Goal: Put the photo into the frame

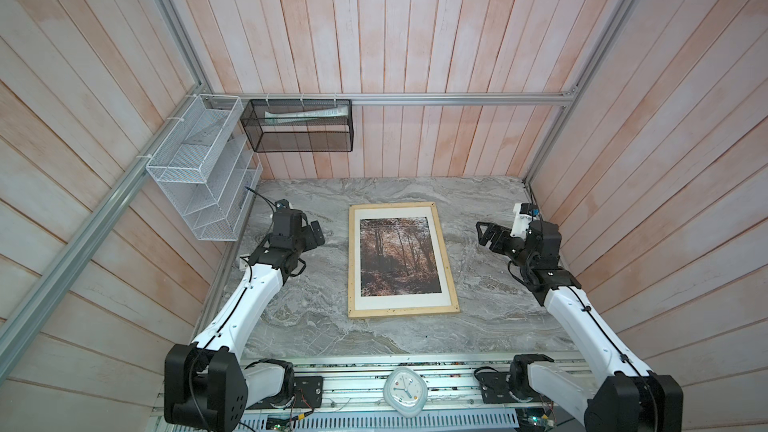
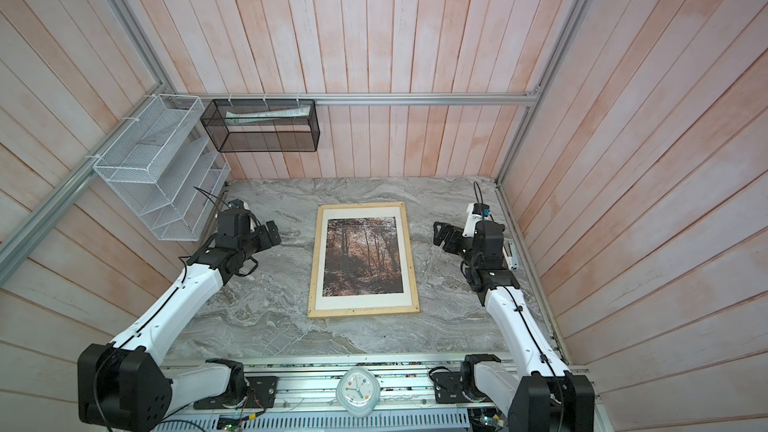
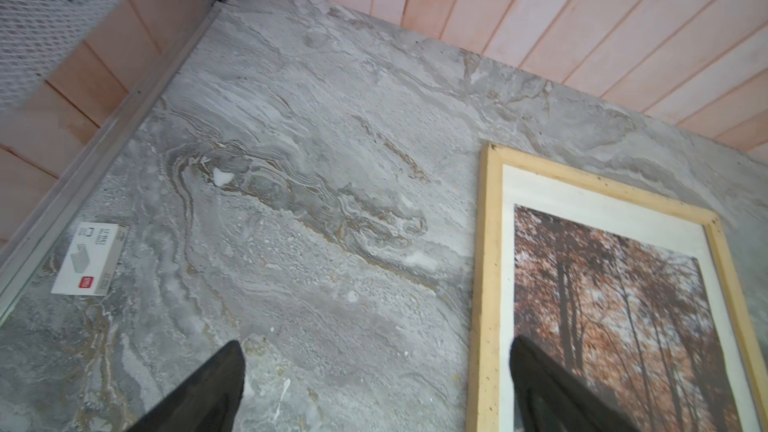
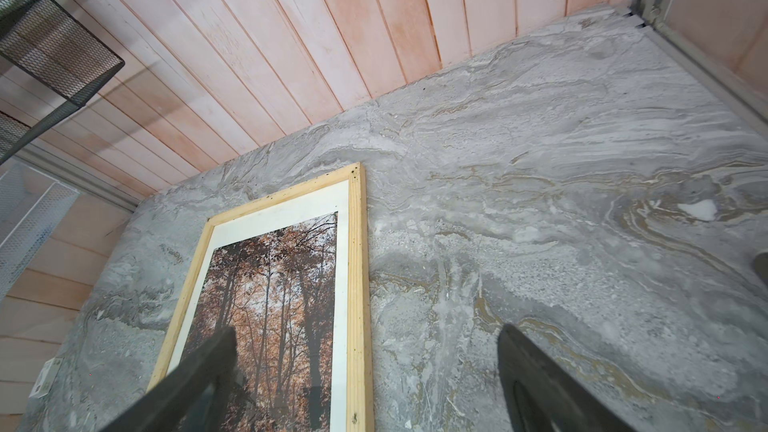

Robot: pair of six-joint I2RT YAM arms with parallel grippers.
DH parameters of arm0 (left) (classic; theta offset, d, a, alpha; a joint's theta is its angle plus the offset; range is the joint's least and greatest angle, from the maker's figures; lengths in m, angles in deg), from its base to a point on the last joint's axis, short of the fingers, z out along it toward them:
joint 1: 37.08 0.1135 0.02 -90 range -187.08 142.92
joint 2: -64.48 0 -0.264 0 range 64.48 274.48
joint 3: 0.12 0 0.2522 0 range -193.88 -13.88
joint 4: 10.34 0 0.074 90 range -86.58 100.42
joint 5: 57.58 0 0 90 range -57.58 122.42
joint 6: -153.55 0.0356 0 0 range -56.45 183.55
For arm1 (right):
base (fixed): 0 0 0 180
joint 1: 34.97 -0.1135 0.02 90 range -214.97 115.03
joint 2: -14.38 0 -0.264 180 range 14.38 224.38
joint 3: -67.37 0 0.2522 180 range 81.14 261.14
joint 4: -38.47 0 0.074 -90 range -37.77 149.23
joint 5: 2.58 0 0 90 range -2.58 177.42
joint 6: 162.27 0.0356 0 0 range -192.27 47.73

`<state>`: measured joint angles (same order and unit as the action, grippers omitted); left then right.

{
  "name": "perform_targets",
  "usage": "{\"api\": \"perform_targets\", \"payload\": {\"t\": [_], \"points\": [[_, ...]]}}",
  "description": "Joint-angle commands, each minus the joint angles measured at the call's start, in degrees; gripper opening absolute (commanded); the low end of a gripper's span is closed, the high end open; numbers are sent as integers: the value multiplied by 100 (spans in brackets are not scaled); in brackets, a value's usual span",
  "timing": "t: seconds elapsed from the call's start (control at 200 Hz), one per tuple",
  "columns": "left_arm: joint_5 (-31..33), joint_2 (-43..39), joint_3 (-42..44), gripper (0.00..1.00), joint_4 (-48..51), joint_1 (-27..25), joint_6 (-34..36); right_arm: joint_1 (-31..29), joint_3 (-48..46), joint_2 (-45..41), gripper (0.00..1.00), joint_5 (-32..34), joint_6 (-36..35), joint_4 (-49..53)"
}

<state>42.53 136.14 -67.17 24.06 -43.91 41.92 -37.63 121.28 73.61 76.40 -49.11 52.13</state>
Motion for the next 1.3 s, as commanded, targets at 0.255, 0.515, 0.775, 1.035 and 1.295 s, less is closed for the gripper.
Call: {"api": "perform_targets", "payload": {"t": [0.255, 0.515, 0.775, 1.035, 1.295], "points": [[518, -25, 1411, 100, -2193, 571, 424, 36, -144, -593, 98, 921, -299, 299], [120, -501, 2534, 100, -3723, 748, 795, 37, -764, -961, 98, 1076, -318, -361], [-260, -615, 3307, 100, -5182, 964, 1141, 40, -1496, -1526, 98, 1383, -309, -1270], [-326, -202, 4124, 100, -7250, 972, 1669, 37, -1624, -1394, 98, 1439, -318, -1550], [-498, 603, 3907, 100, -7815, 973, 1600, 35, -1563, -1122, 98, 1383, -460, -1623]]}}
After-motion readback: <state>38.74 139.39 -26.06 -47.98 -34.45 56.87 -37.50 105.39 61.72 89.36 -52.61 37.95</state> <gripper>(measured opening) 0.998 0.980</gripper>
